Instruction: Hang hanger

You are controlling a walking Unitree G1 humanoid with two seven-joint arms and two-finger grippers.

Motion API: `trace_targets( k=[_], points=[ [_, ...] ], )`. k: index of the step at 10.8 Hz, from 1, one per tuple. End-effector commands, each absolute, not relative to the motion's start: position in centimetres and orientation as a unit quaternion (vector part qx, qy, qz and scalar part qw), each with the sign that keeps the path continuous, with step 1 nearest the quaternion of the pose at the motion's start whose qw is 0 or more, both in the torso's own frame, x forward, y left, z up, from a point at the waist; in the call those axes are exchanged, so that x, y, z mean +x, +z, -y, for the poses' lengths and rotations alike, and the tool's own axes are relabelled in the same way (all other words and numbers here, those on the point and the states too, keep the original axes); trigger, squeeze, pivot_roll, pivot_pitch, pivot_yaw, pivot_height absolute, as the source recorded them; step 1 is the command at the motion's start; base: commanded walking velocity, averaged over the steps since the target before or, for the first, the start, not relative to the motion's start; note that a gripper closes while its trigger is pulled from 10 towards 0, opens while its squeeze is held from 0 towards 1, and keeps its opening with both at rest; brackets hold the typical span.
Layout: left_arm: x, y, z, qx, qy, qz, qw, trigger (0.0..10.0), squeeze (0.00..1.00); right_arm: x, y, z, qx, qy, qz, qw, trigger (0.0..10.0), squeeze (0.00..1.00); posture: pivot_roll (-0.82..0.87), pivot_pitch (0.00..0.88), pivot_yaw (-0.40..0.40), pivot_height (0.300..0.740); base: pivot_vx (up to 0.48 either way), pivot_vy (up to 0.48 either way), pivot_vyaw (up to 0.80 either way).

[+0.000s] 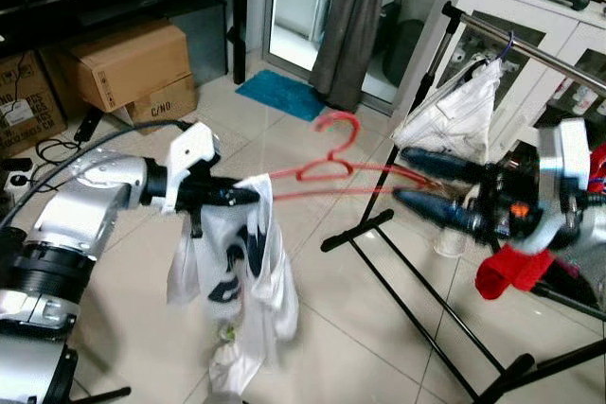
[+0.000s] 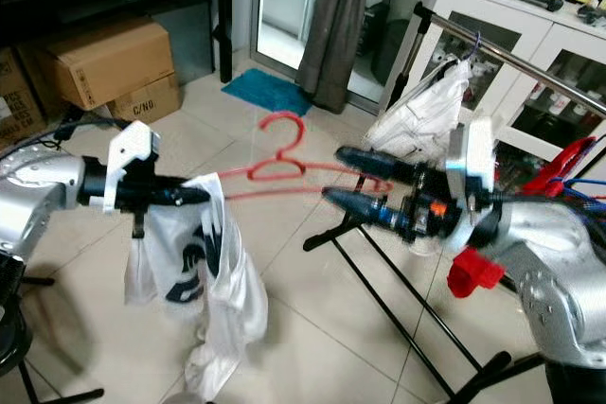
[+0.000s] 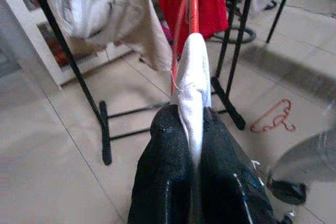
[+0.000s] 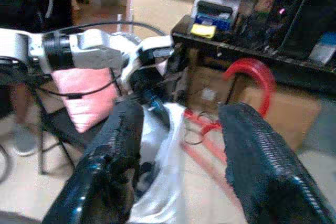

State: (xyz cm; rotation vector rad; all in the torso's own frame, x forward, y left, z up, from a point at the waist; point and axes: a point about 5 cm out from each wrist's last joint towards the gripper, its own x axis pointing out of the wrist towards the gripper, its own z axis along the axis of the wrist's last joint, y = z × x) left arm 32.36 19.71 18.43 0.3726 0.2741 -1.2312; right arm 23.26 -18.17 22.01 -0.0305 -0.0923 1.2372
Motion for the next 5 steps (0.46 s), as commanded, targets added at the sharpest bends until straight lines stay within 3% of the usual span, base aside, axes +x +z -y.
trace_targets(
  k=[1,3,5],
  points=[
    [32.5,20.1,-19.3,0.172,-0.575,-0.083,0.796,0.0,0.00,22.1,20.5,17.0,-0.005,0.613,-0.006,0.790,10.0,1.00,0.11,0.000,-0.104,0.740,0.000,0.000,0.00],
    [32.6,21.1,-19.1,0.166,-0.579,-0.065,0.796,0.0,0.00,21.1,18.4,16.1,0.014,0.630,-0.064,0.774,10.0,1.00,0.11,0.000,-0.096,0.740,0.000,0.000,0.00],
    [32.5,22.3,-18.3,0.157,-0.603,-0.049,0.781,0.0,0.00,22.5,14.5,15.2,-0.017,0.563,-0.127,0.817,10.0,1.00,0.10,0.000,-0.086,0.740,0.000,0.000,0.00]
  ],
)
